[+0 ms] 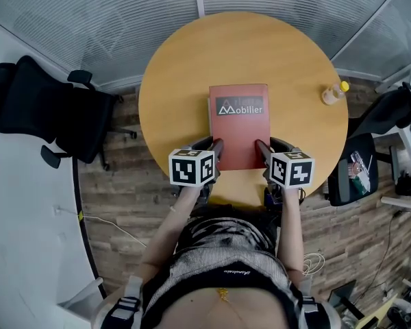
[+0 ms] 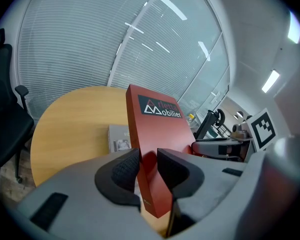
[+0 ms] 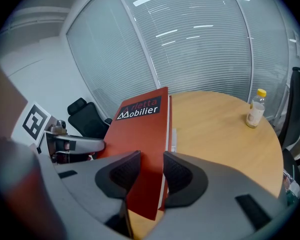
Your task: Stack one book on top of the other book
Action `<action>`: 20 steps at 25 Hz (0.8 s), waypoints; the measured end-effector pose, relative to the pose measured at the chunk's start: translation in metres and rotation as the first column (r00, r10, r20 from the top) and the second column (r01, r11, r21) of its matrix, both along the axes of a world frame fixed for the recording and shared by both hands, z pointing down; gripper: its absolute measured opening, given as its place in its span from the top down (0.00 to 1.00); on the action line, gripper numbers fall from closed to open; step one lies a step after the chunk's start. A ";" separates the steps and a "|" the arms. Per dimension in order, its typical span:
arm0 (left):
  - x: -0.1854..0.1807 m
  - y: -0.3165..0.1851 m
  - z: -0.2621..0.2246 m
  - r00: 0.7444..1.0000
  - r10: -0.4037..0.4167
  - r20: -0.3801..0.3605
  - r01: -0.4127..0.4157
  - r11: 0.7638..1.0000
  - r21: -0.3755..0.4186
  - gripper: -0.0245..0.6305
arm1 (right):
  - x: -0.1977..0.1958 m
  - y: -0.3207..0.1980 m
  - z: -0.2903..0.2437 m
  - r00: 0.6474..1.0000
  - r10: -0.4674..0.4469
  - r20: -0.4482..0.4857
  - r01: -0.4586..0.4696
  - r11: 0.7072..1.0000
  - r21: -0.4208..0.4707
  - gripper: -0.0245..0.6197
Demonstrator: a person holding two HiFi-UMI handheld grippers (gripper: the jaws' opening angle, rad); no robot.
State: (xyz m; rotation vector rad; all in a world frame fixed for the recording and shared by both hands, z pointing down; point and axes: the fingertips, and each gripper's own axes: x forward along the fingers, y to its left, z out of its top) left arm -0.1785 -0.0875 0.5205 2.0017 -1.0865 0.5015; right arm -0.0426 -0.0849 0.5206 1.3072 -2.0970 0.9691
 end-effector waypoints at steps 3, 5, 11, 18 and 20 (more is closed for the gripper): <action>-0.002 -0.002 0.005 1.000 -0.003 0.002 0.003 1.000 -0.011 0.80 | -0.001 -0.001 0.006 1.000 -0.001 0.010 0.001 1.000 -0.012 0.73; -0.002 -0.003 0.008 1.000 -0.006 0.002 0.006 1.000 -0.020 0.80 | -0.002 -0.003 0.010 1.000 -0.003 0.020 0.003 1.000 -0.020 0.73; -0.001 -0.006 0.024 1.000 -0.012 0.020 0.013 0.998 -0.054 0.81 | 0.000 -0.008 0.024 1.000 -0.023 0.016 0.024 0.999 -0.034 0.73; 0.000 -0.012 0.041 0.999 -0.018 0.034 0.020 0.996 -0.082 0.81 | 0.000 -0.017 0.040 0.999 -0.046 0.001 0.046 0.998 -0.044 0.73; 0.000 -0.012 0.047 0.999 -0.018 0.041 0.021 0.995 -0.094 0.81 | 0.000 -0.018 0.046 0.999 -0.052 -0.004 0.052 0.997 -0.053 0.73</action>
